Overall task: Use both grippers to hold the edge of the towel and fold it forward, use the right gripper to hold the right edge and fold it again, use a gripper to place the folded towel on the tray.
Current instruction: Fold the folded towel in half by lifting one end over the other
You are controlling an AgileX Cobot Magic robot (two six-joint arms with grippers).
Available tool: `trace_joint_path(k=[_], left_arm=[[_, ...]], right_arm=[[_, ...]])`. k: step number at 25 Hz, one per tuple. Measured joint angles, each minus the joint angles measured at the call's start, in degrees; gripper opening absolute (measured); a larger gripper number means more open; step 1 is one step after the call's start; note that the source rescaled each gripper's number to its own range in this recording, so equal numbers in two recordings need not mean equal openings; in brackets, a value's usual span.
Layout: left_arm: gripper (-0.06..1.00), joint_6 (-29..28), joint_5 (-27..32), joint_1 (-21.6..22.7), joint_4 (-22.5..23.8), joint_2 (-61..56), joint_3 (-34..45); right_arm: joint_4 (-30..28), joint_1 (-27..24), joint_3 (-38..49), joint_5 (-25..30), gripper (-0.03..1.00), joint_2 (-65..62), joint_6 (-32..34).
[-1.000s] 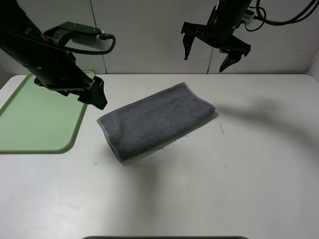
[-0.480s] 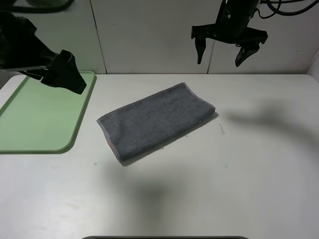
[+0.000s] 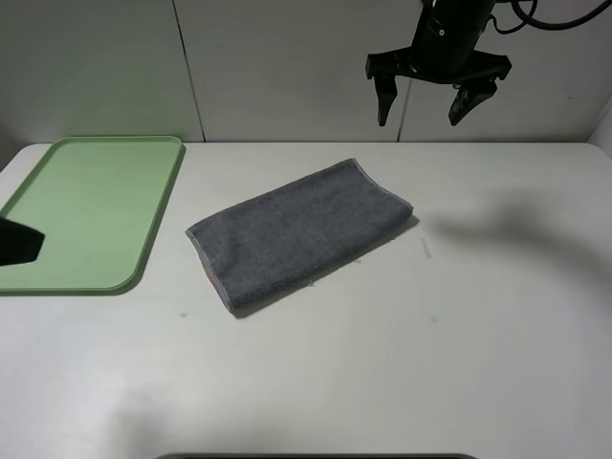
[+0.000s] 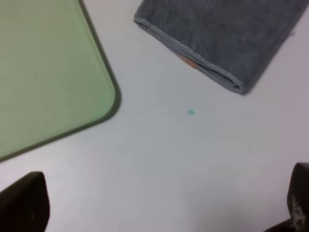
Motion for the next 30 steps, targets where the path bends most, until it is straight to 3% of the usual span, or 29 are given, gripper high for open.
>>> trace_joint_path(k=[9, 14, 21, 30], left_arm=[[1.0, 2.79, 11.6, 0.0, -0.31, -24.18, 2.82], [1.0, 2.71, 16.77, 0.0, -3.7, -32.36, 2.88], [1.0, 1.58, 17.72, 0.0, -5.49, -37.6, 7.78], [1.0, 1.4, 17.2, 0.0, -6.44, -38.36, 8.37]], right_arm=[[3.87, 0.0, 0.0, 0.0, 1.0, 0.0, -3.15], [4.12, 0.0, 0.0, 0.0, 1.0, 0.0, -3.45], [4.56, 0.0, 0.0, 0.13, 1.0, 0.0, -3.62], [4.56, 0.0, 0.0, 0.13, 1.0, 0.0, -3.62]])
